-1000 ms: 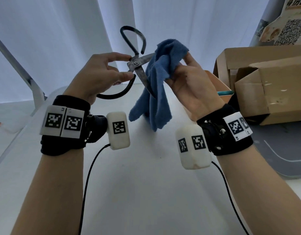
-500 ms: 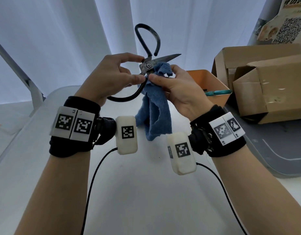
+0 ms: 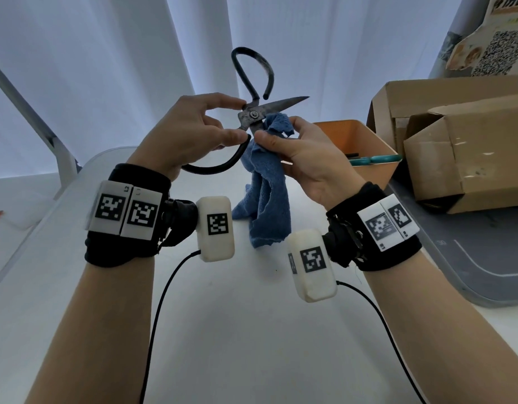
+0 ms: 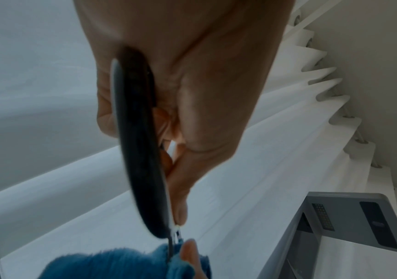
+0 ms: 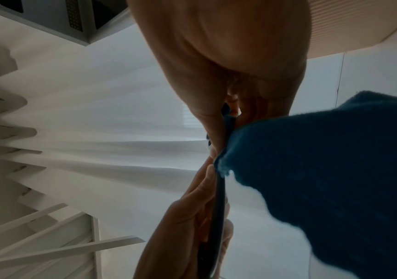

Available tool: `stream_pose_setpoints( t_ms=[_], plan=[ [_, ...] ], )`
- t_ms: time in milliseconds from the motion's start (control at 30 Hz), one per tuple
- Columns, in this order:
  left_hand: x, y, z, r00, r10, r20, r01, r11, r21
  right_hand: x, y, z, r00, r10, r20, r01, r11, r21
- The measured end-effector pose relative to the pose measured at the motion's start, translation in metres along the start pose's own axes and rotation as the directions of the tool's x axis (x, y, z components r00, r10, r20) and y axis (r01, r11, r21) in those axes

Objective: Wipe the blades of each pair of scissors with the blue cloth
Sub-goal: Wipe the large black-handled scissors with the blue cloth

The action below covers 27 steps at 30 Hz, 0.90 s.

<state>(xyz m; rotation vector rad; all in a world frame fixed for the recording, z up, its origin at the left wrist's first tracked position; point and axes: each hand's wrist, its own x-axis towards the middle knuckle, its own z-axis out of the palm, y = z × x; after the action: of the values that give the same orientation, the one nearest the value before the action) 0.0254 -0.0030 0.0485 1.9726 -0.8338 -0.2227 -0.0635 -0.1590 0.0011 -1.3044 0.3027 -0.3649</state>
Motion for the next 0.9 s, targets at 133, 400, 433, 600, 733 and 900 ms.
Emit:
stream_pose_setpoints(
  t_ms=[133, 400, 433, 600, 733, 900],
  plan=[
    [0.001, -0.003, -0.003, 0.999, -0.013, -0.049, 0.012, 1.0, -0.019, -0.001, 0.003, 0.002, 1.0, 0.01, 0.014, -0.009, 0.998, -0.068],
    [-0.001, 0.001, 0.0, 1.0, 0.009, 0.013, -0.009, 1.0, -0.003, -0.001, 0.002, 0.002, 0.999, -0.022, -0.03, 0.023, 0.999, 0.033],
    [-0.001, 0.001, -0.001, 1.0, 0.01, -0.009, -0.01, 1.0, -0.011, 0.0, 0.002, 0.003, 1.0, -0.022, -0.017, 0.023, 0.999, 0.03],
    [0.0, -0.001, -0.004, 0.998, 0.007, -0.057, -0.011, 0.999, -0.052, 0.0, 0.001, 0.003, 0.999, -0.014, 0.029, 0.014, 1.0, -0.011],
    [0.001, -0.004, -0.005, 0.994, -0.001, -0.11, -0.006, 0.998, -0.061, 0.0, 0.002, 0.003, 0.999, -0.003, 0.053, 0.006, 0.999, -0.048],
    [0.001, -0.006, -0.013, 0.984, -0.018, -0.177, 0.009, 0.999, -0.052, -0.004, -0.007, -0.005, 0.989, 0.055, 0.136, -0.025, 0.977, -0.21]
  ],
)
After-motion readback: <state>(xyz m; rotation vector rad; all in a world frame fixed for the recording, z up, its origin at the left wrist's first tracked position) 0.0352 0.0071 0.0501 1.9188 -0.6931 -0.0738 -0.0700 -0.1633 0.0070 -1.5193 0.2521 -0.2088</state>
